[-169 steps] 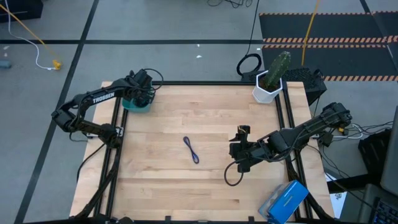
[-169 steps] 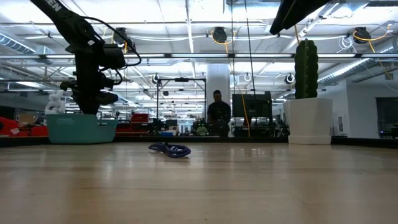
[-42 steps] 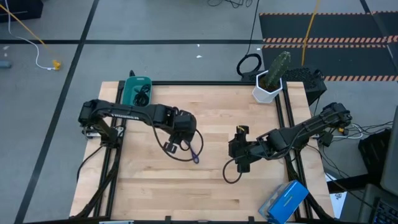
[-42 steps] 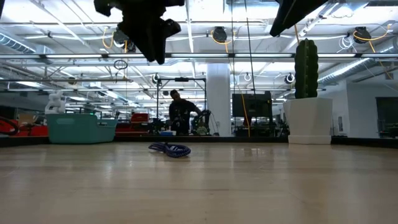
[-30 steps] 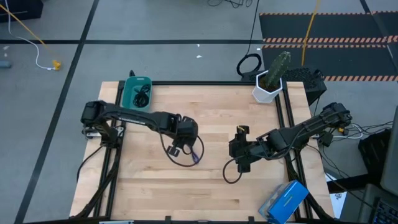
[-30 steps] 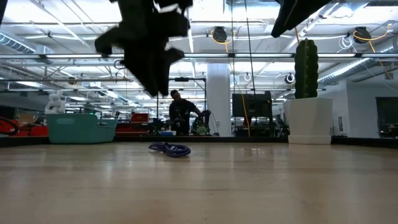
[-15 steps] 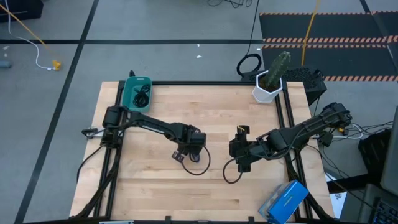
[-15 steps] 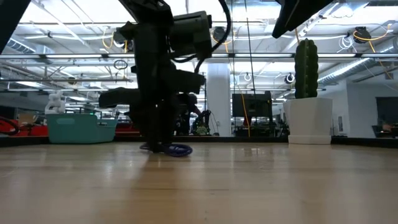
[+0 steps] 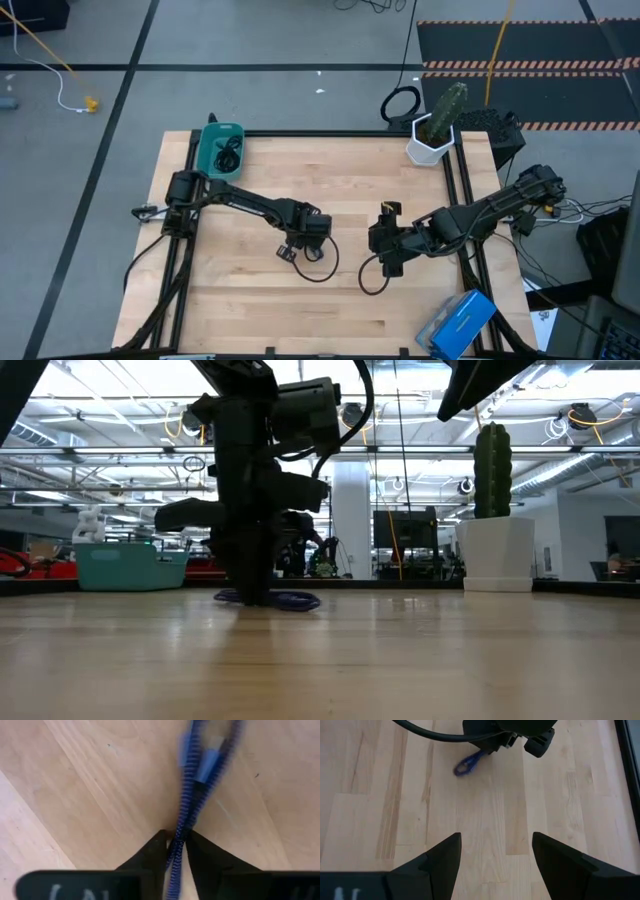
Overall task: Pick and place USB-C Cables
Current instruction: Put the blue USB cable into the blue bin
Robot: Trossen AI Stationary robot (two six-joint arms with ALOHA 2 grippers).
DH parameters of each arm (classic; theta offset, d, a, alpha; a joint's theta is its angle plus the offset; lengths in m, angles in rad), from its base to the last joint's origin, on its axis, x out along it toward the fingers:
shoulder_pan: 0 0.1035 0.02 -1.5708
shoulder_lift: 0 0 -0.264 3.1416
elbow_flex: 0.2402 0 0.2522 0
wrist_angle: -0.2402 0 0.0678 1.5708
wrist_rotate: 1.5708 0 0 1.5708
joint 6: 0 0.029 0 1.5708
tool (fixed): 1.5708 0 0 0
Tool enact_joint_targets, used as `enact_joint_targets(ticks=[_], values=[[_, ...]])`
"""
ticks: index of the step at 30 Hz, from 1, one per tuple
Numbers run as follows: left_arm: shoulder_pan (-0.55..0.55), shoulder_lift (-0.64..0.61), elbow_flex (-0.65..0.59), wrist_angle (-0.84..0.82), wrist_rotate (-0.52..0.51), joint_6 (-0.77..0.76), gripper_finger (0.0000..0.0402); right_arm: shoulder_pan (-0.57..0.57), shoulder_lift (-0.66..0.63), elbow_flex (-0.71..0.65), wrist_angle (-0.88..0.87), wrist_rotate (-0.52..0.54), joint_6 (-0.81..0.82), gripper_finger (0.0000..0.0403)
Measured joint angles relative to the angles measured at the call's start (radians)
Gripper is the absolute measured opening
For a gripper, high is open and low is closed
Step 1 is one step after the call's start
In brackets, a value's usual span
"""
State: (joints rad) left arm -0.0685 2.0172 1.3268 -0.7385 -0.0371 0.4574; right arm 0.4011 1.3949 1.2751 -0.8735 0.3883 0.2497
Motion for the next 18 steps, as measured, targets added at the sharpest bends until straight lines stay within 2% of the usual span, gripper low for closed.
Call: enact_joint_targets(ticks=[5,8,18], values=[[0.000,0.001,-0.001,-0.004,0.003,-0.021,0.0030,0.000,0.000,0.000,0.000,0.000,0.000,0.0238],[0.000,0.002,-0.001,-0.005,0.002,-0.035,0.0016,0.000,0.000,0.000,0.000,0.000,0.000,0.0238],[-0.007,0.002,-0.001,-0.006,-0.009,-0.086,0.0036,0.000,0.000,0.000,0.000,0.001,0.018,0.0238]])
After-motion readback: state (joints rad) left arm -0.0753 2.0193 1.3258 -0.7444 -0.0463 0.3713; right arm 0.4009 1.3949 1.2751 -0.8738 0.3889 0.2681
